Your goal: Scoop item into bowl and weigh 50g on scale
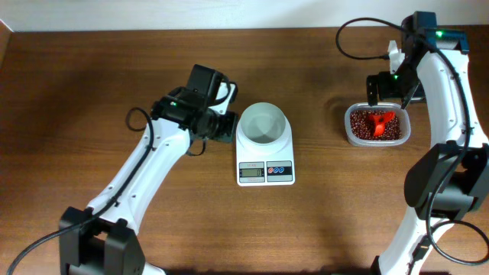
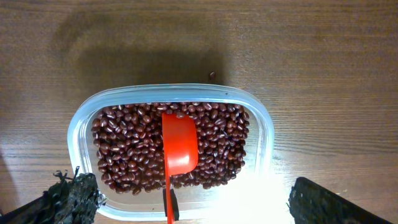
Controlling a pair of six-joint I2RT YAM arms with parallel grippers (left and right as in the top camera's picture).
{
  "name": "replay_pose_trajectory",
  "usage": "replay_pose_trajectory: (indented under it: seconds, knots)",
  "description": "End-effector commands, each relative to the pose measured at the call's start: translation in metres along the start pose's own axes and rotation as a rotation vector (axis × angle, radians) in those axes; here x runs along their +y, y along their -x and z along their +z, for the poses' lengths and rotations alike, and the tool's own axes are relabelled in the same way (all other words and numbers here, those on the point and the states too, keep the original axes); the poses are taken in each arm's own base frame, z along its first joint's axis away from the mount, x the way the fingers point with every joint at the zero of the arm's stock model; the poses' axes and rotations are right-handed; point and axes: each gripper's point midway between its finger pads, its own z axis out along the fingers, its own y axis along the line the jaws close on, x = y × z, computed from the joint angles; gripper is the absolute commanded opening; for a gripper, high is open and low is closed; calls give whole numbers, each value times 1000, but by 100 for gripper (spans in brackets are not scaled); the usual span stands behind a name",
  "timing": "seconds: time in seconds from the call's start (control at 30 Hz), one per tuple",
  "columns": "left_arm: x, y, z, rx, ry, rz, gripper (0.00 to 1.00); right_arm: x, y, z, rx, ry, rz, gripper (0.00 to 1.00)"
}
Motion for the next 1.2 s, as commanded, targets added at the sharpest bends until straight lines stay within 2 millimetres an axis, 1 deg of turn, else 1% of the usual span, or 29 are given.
replay_pose_trajectory:
  seconds: [0.0, 0.03, 0.1, 0.13, 0.17, 0.2, 0.27, 0.3, 0.33, 0.37, 0.4, 0.43, 0.5, 0.53, 0.57, 1.17]
  knots:
    - [11, -15, -2, 68, 25, -51, 0, -1, 3, -5, -18, 0, 7, 99]
    - [10, -21, -2, 93, 19, -55, 0, -1, 3, -5, -18, 0, 7, 99]
    - [1, -20, -6, 100, -30, -55, 1, -1, 3, -5, -18, 0, 7, 99]
    - [-4, -17, -14, 104, -39, -33, 0, -1, 3, -5, -18, 0, 6, 99]
    - [-3, -17, -19, 110, -18, -20, 0, -1, 3, -5, -18, 0, 7, 99]
    - [-2, -17, -27, 121, 33, 0, 3, -1, 3, -5, -18, 0, 7, 99]
    - [-10, -21, -39, 146, 56, 28, 0, -1, 3, -5, -18, 0, 7, 99]
    - [-16, -23, -42, 156, 52, 43, 45, -1, 3, -5, -18, 0, 7, 99]
    - [-21, -26, -42, 166, 48, 56, 75, -1, 3, -5, -18, 0, 7, 99]
    - [-28, -32, -41, 187, 43, 77, 80, -1, 3, -5, -18, 0, 7, 99]
    - [-37, -37, -41, 204, 37, 100, 99, -1, 3, -5, -18, 0, 7, 99]
    - [-49, -41, -40, 210, 27, 127, 99, -1, 3, -5, -18, 0, 7, 99]
    - [-71, -37, -36, 174, 0, 188, 99, -1, 3, -5, -18, 0, 7, 99]
    - [-78, -33, -35, 148, -12, 204, 99, -1, 3, -5, -18, 0, 7, 99]
    - [-81, -32, -35, 143, -16, 211, 99, -1, 3, -5, -18, 0, 7, 99]
    - [-82, -32, -35, 144, -16, 212, 99, -1, 3, -5, -18, 0, 7, 99]
